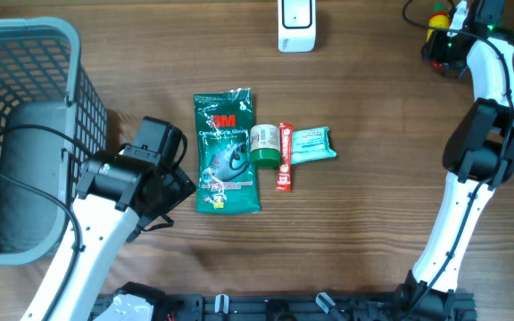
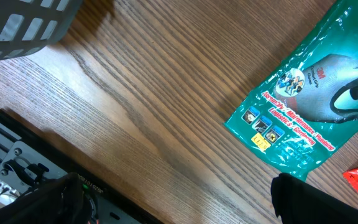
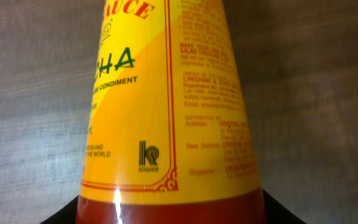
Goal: Scan the item barcode
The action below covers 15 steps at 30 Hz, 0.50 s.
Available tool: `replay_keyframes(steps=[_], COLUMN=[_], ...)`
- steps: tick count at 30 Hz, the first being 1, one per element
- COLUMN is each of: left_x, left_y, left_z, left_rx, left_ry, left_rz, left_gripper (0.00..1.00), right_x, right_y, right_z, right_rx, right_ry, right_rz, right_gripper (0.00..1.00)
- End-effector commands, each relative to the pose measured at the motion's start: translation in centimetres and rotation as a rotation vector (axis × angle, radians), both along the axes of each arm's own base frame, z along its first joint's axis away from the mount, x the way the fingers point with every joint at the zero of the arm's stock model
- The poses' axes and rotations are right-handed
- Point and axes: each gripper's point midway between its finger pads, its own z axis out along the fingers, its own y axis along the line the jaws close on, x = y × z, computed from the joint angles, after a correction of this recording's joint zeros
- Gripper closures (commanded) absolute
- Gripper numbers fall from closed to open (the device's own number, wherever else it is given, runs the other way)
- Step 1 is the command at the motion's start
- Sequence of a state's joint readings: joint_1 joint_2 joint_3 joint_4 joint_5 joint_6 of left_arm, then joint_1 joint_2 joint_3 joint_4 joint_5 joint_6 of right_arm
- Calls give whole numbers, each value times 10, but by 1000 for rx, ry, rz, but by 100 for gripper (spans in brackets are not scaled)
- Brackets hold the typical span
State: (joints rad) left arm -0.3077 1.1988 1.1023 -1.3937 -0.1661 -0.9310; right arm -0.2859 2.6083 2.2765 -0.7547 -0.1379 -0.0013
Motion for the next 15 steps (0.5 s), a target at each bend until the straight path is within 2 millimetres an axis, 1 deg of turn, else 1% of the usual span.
replay_keyframes(steps=[1, 3, 5, 6, 7, 10, 13, 15], left_x=[0, 0, 0, 0, 0, 0, 0, 0], left_y=[0, 0, 0, 0, 0, 0, 0, 0], left_z=[0, 0, 0, 0, 0, 0, 0, 0], left_rx=[1, 1, 1, 1, 1, 1, 1, 1], left_ry=[-2, -2, -2, -2, -2, -2, -2, -2], left_rz=[12, 12, 12, 12, 12, 12, 12, 12], left_gripper=[0, 0, 0, 0, 0, 0, 0, 0], right_x=[-15, -31, -44, -53, -67, -109, -144, -171], right_y=[-1, -11, -26, -37, -54, -103, -139, -164], right_z=[36, 57, 71, 79, 90, 113, 121, 120], right_rx=[22, -4, -42, -76, -122, -203, -222, -238], right_ry=[18, 46, 68, 84, 109, 169, 219, 268], right_rz=[-32, -66, -105, -134, -192, -359, -468, -531], right_gripper=[56, 56, 56, 56, 57, 56, 56, 56])
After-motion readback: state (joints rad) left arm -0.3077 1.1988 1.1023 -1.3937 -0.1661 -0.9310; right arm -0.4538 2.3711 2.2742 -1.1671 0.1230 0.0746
